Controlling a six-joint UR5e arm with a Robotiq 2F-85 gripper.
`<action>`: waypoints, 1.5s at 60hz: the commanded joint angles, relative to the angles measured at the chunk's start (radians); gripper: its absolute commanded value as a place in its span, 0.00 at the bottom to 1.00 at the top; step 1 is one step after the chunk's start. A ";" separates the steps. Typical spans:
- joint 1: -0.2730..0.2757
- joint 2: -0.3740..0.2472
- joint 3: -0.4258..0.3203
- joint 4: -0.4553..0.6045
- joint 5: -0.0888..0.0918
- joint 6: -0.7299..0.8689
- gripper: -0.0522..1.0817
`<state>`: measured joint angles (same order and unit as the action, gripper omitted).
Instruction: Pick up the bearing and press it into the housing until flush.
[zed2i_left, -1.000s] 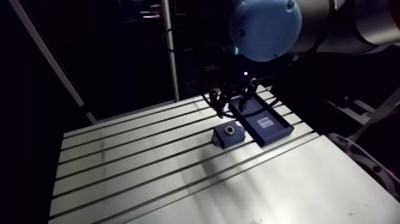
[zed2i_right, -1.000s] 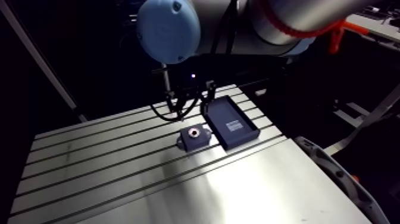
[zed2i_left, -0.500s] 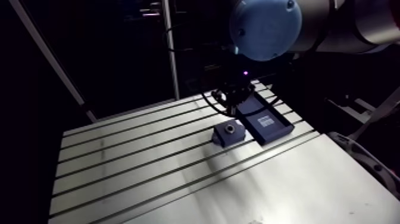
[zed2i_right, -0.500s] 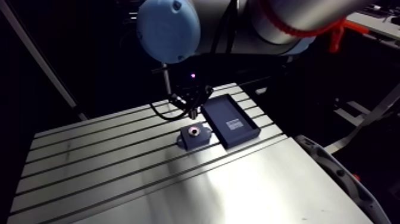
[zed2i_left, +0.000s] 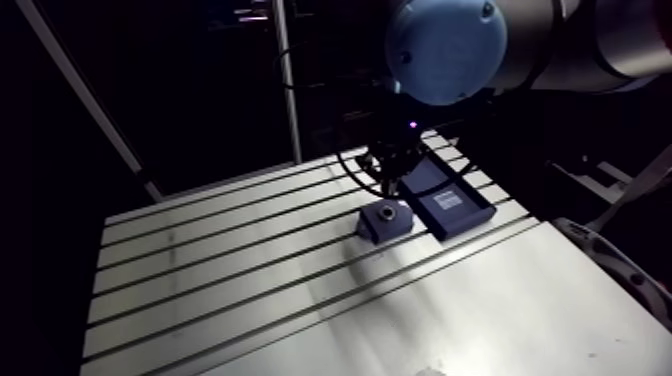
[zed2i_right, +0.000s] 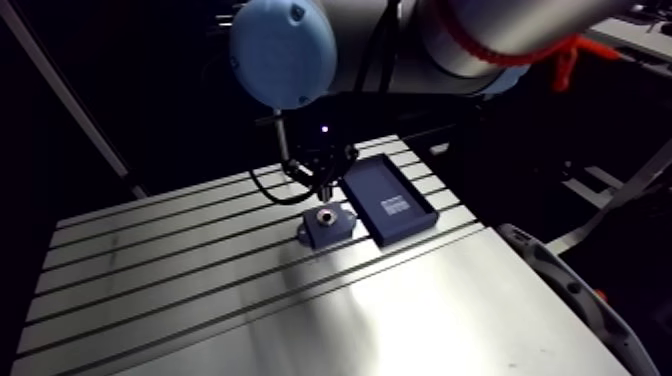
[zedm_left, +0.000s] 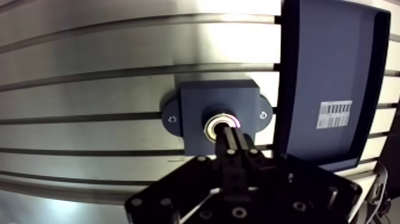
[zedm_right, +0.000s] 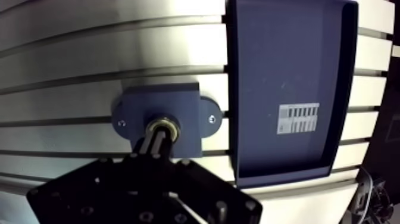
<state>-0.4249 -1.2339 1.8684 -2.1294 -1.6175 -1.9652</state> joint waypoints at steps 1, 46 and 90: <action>0.001 0.007 0.007 -0.005 0.000 -0.004 0.98; 0.000 0.023 0.038 -0.056 -0.002 -0.015 0.98; -0.002 0.037 0.045 -0.059 -0.002 -0.021 0.98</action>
<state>-0.4264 -1.1995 1.9121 -2.1870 -1.6191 -1.9852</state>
